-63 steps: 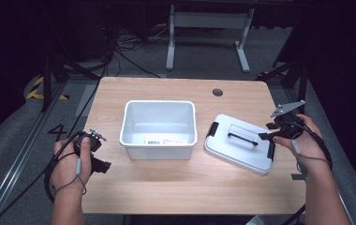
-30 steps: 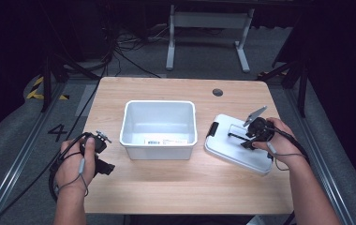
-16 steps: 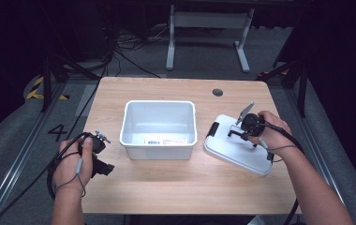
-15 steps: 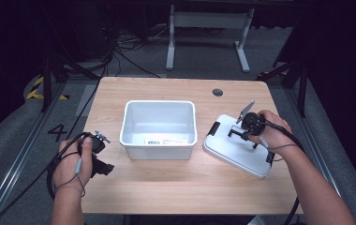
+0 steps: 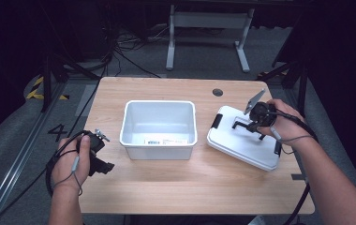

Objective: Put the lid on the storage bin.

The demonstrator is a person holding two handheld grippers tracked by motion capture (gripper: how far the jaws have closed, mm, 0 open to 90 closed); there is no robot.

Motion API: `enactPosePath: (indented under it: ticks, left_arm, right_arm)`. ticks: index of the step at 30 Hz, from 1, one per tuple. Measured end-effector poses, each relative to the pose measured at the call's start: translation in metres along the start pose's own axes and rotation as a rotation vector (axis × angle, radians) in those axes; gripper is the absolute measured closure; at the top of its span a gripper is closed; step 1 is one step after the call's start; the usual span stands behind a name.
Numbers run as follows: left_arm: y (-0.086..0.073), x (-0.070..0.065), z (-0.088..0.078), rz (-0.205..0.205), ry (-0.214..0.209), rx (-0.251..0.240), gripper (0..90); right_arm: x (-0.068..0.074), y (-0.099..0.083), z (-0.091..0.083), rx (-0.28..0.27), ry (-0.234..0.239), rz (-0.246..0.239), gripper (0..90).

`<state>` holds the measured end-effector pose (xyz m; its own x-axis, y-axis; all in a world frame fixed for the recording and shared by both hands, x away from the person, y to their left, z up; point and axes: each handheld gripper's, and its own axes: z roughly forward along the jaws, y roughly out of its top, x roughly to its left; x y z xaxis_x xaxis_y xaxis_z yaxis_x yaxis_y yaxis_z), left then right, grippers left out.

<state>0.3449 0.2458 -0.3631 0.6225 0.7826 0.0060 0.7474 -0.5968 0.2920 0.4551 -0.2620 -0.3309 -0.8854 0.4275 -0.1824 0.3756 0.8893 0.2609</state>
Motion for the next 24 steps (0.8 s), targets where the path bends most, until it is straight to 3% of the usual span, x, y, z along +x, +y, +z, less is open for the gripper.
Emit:
enactPosePath:
  ticks: [7, 12, 15, 16, 20, 24]
  left_arm:
    - [0.001, 0.0, 0.0, 0.008, -0.018, -0.012, 19.9]
    - [0.001, 0.001, -0.002, 0.014, -0.036, -0.025, 19.8]
    - [0.004, 0.001, 0.0, 0.035, -0.04, -0.008, 19.8]
    - [0.006, 0.001, 0.001, 0.058, -0.046, -0.006, 19.7]
    - [0.008, 0.001, 0.002, 0.075, -0.071, -0.006, 19.6]
    - [0.007, 0.005, 0.001, 0.071, -0.079, -0.014, 19.4]
  right_arm:
    - [-0.003, 0.009, -0.037, -0.036, -0.005, -0.026, 84.7]
    - [-0.004, 0.018, -0.055, -0.046, -0.008, -0.043, 84.6]
    - [-0.005, 0.025, -0.065, -0.057, -0.012, -0.035, 84.6]
    - [-0.005, 0.027, -0.068, -0.067, -0.009, -0.03, 84.6]
    - [-0.003, 0.038, -0.075, -0.094, 0.009, -0.037, 84.7]
    - [-0.002, 0.051, -0.078, -0.09, 0.016, -0.043, 84.7]
